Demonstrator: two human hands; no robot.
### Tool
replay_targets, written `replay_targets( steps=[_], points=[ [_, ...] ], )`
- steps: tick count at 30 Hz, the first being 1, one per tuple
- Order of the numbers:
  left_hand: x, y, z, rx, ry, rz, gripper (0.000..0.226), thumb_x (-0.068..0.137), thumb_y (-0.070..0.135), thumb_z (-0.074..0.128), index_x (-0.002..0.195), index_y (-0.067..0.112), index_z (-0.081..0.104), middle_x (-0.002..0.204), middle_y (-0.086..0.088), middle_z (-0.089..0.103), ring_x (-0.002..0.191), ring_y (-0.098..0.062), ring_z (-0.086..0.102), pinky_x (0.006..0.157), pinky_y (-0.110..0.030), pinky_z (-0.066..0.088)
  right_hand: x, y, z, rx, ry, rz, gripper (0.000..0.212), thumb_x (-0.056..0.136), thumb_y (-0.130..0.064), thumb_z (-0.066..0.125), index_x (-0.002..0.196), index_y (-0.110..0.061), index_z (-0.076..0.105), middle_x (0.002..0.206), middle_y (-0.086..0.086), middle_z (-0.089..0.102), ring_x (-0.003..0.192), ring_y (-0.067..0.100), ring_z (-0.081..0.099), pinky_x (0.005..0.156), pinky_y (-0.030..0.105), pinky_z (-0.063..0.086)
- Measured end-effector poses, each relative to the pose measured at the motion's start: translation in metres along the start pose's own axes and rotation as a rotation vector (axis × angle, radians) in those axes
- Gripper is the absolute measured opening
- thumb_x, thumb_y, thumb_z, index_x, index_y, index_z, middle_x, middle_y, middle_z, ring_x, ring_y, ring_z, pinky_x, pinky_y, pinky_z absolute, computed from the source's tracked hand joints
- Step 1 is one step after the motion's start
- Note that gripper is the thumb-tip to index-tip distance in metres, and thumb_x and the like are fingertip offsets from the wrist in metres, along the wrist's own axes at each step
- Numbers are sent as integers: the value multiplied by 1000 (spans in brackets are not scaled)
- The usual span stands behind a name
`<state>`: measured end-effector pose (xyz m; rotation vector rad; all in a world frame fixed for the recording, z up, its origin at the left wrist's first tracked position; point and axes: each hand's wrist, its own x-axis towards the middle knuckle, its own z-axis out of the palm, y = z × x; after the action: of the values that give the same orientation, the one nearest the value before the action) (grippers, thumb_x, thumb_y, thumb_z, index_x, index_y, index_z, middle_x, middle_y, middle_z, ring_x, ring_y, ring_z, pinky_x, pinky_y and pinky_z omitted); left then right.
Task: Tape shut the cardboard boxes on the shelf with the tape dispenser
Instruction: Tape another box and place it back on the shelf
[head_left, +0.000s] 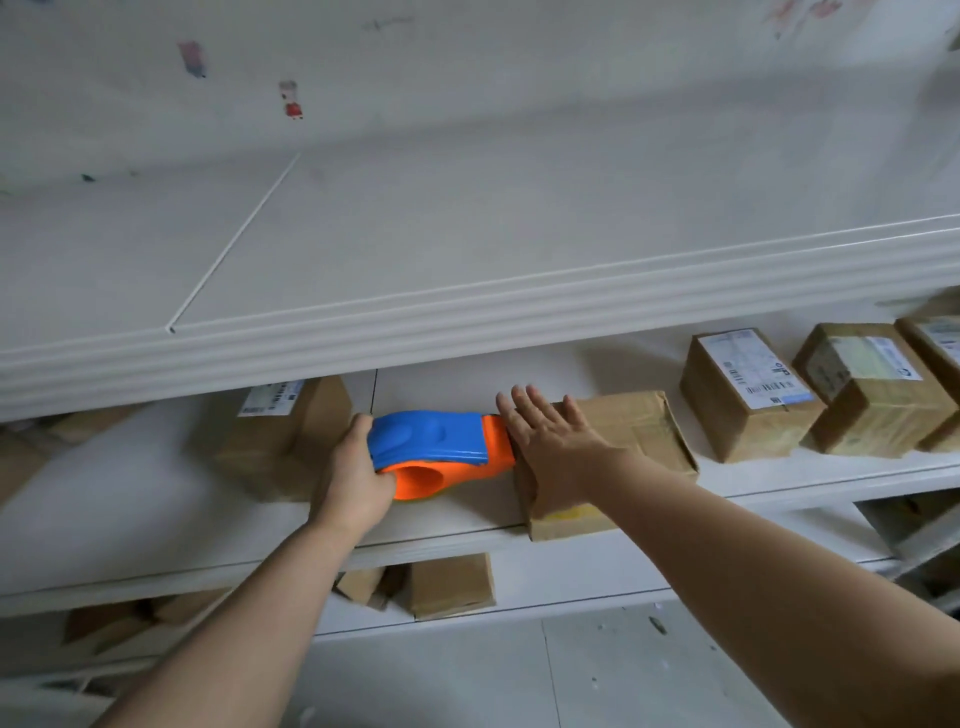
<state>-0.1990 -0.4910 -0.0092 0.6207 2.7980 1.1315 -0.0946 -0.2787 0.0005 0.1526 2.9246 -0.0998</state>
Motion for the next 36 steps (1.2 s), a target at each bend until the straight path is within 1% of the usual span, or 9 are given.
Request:
replay_targets(
  steps=[3, 7, 10, 13, 18, 22, 25, 32, 36],
  points=[
    [-2, 0, -5, -31, 47, 32, 32, 76, -4, 59, 95, 19, 49, 85, 0, 61, 82, -25, 60, 65, -31, 43, 7, -4, -2, -37, 47, 2, 122, 68, -46, 73, 153, -15, -9, 151, 9, 18, 142, 30, 16, 116, 58, 8],
    [3, 10, -27, -61, 208, 135, 37, 73, -1, 63, 96, 26, 53, 86, 6, 61, 82, -22, 59, 67, -32, 45, -1, 1, -30, 200, 260, -20, 129, 58, -48, 81, 153, -16, -1, 144, 4, 25, 136, 27, 24, 114, 51, 22],
    [5, 25, -34, -105, 209, 136, 51, 70, -5, 64, 115, 21, 59, 101, 9, 60, 94, -17, 56, 79, -29, 42, -16, 15, -37, 494, 378, -67, 124, 46, -39, 91, 146, -20, 19, 135, -3, 32, 128, 18, 37, 98, 29, 39],
    [5, 50, -28, -151, 216, 138, 53, 71, -5, 66, 119, 14, 59, 106, 6, 58, 100, -16, 55, 82, -28, 40, -29, 33, -26, 832, 364, -41, 136, 47, -22, 96, 152, -16, 10, 134, -5, 31, 127, 7, 34, 101, 13, 30],
    [3, 78, -7, -200, 115, 182, 56, 62, 12, 69, 116, 22, 59, 110, 4, 64, 103, -19, 60, 87, -34, 50, -41, 63, -3, 1138, 267, 38, 141, 52, -11, 94, 153, -25, -3, 149, -13, 21, 137, 2, 25, 114, 29, 28],
    [-11, 92, 7, -262, 39, 286, 50, 58, 22, 75, 105, 31, 60, 98, 9, 67, 90, -17, 64, 75, -34, 55, -57, 80, 7, 1161, 247, 61, 136, 48, -7, 94, 151, -24, 7, 148, -6, 29, 132, 4, 37, 108, 26, 37],
    [-22, 92, 7, -244, 0, 357, 43, 58, 19, 71, 96, 32, 56, 84, 10, 64, 78, -17, 62, 63, -34, 53, -66, 80, 11, 1125, 172, 35, 138, 40, -20, 94, 150, -26, 10, 144, -8, 34, 129, 6, 43, 100, 23, 46],
    [-23, 95, 5, -162, 22, 331, 44, 57, 17, 65, 96, 34, 53, 86, 9, 64, 80, -19, 62, 66, -36, 53, -60, 86, -14, 898, 94, -51, 144, 43, -30, 95, 149, -28, -3, 142, -6, 29, 133, 17, 34, 112, 38, 33],
    [-28, 92, 3, -123, 44, 329, 47, 61, 12, 69, 102, 29, 54, 90, 8, 63, 83, -16, 61, 66, -29, 50, -64, 84, -6, 912, 154, -55, 141, 52, -16, 93, 151, -23, -7, 139, -10, 30, 128, 7, 36, 106, 17, 29]
  ],
)
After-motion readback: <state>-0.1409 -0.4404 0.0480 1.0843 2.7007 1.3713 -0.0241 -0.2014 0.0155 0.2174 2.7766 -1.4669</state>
